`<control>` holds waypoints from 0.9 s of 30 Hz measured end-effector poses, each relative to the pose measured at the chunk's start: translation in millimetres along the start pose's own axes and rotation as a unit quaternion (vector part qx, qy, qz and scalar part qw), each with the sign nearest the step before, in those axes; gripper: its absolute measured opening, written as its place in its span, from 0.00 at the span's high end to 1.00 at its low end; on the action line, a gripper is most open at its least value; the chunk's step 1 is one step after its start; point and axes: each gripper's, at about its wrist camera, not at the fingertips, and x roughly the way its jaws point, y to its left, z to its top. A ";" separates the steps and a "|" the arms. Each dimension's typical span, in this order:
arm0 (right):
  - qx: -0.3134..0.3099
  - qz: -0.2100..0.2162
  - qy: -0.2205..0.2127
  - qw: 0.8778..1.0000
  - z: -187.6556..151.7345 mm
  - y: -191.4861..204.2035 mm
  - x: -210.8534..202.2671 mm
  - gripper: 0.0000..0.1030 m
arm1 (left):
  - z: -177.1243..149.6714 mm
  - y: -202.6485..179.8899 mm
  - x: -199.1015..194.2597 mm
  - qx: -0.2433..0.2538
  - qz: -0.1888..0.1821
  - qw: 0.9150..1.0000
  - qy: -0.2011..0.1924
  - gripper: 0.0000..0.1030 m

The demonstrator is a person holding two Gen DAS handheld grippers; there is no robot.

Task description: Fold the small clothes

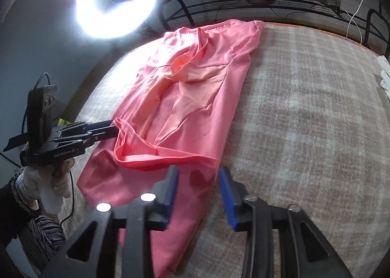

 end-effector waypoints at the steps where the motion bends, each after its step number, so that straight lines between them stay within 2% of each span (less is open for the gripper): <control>1: -0.002 -0.001 -0.001 1.000 0.8 1.4 1.2 0.82 | -0.3 -1.3 -1.9 0.003 0.001 1.000 -0.004 0.94; 3: -0.008 0.005 -0.006 1.000 1.4 4.9 -0.2 0.96 | -0.4 -1.7 -7.1 0.003 0.003 1.000 -0.014 0.98; 6: -0.023 -0.001 -0.017 1.000 2.4 13.8 -4.7 1.00 | -0.4 3.8 -18.1 -0.015 0.007 0.999 -0.031 0.98; 10: -0.024 -0.007 -0.045 0.999 9.0 19.6 -14.2 1.00 | 1.4 16.8 -27.0 -0.036 0.022 0.998 -0.055 0.98; 14: -0.029 -0.038 -0.042 0.998 16.4 20.1 -5.2 1.00 | -3.1 27.2 -11.0 -0.058 0.028 0.998 -0.027 0.98; 16: -0.026 -0.054 -0.044 0.997 18.3 19.1 -1.4 1.00 | -4.3 24.3 -10.4 -0.045 0.038 0.998 -0.023 0.98; 17: -0.020 -0.054 -0.045 0.997 18.4 16.7 -1.9 0.99 | -4.1 22.8 -12.1 -0.041 0.047 0.998 -0.024 0.96; 19: -0.003 -0.051 -0.044 0.998 20.3 8.5 -3.7 0.91 | -1.8 22.8 -16.3 -0.040 0.052 0.997 -0.030 0.84; 20: 0.006 -0.046 -0.047 0.998 20.8 4.0 -5.6 0.77 | -0.2 23.6 -18.8 -0.042 0.053 0.997 -0.034 0.76; 21: 0.019 -0.041 -0.055 0.997 21.2 -1.8 -8.9 0.71 | 2.2 24.9 -22.1 -0.045 0.050 0.997 -0.040 0.75; 27: 0.069 -0.016 -0.071 0.995 33.0 -30.7 -17.4 0.70 | 25.2 31.8 -28.0 -0.045 0.035 0.997 -0.054 0.75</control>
